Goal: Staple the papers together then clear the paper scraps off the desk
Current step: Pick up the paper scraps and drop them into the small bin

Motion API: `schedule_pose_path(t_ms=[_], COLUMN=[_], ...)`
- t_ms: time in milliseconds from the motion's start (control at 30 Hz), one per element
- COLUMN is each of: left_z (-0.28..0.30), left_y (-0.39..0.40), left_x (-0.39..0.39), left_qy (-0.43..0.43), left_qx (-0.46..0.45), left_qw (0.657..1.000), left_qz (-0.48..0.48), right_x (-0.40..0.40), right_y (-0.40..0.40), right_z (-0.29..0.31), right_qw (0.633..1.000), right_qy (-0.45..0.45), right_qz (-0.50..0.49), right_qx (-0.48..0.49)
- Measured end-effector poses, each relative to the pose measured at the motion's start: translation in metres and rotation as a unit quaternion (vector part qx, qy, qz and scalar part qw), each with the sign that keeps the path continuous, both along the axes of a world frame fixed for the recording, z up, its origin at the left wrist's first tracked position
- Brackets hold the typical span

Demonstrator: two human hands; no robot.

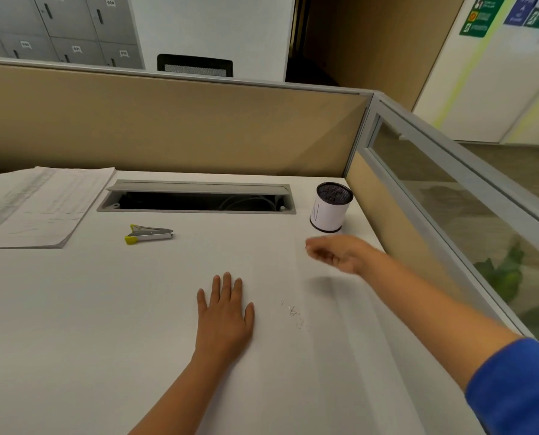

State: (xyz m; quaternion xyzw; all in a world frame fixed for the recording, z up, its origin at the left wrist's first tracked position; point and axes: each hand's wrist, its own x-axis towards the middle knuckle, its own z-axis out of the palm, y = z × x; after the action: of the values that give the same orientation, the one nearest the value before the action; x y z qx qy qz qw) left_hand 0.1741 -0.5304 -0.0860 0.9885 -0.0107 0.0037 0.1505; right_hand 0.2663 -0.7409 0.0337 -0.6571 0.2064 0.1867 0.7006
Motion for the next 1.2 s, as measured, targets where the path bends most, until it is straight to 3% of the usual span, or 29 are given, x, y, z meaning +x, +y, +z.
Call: schedule_pose_path(t_ms=[100, 200, 367, 433, 767, 967, 1200], left_z=[-0.001, -0.002, -0.004, -0.005, -0.005, -0.002, -0.001], left_y=[-0.002, -0.004, -0.006, -0.007, -0.006, -0.007, -0.006], left_x=[0.006, 0.007, 0.009, 0.01, 0.009, 0.008, 0.008], left_qy=[-0.01, -0.018, -0.027, -0.033, -0.03, -0.022, -0.016], left_qx=[-0.002, -0.011, -0.015, -0.019, -0.02, -0.014, -0.006], left_qw=[1.0, 1.0, 0.999, 0.999, 0.999, 0.999, 1.0], left_qz=[0.003, 0.005, 0.014, 0.015, 0.018, 0.019, 0.015], right_x=[0.044, 0.088, 0.126, 0.131, 0.142, 0.13, 0.129], right_y=[-0.02, -0.042, -0.053, -0.051, -0.052, -0.053, -0.055], right_z=[0.031, 0.048, 0.049, 0.044, 0.032, 0.034, 0.03], right_qw=[0.997, 0.979, 0.886, 0.852, 0.814, 0.753, 0.747], right_qy=[-0.062, -0.122, -0.129, -0.154, -0.219, -0.293, -0.278], right_qz=[-0.039, -0.08, -0.068, -0.059, -0.045, -0.019, 0.01], right_qx=[-0.035, -0.144, -0.44, -0.497, -0.536, -0.588, -0.604])
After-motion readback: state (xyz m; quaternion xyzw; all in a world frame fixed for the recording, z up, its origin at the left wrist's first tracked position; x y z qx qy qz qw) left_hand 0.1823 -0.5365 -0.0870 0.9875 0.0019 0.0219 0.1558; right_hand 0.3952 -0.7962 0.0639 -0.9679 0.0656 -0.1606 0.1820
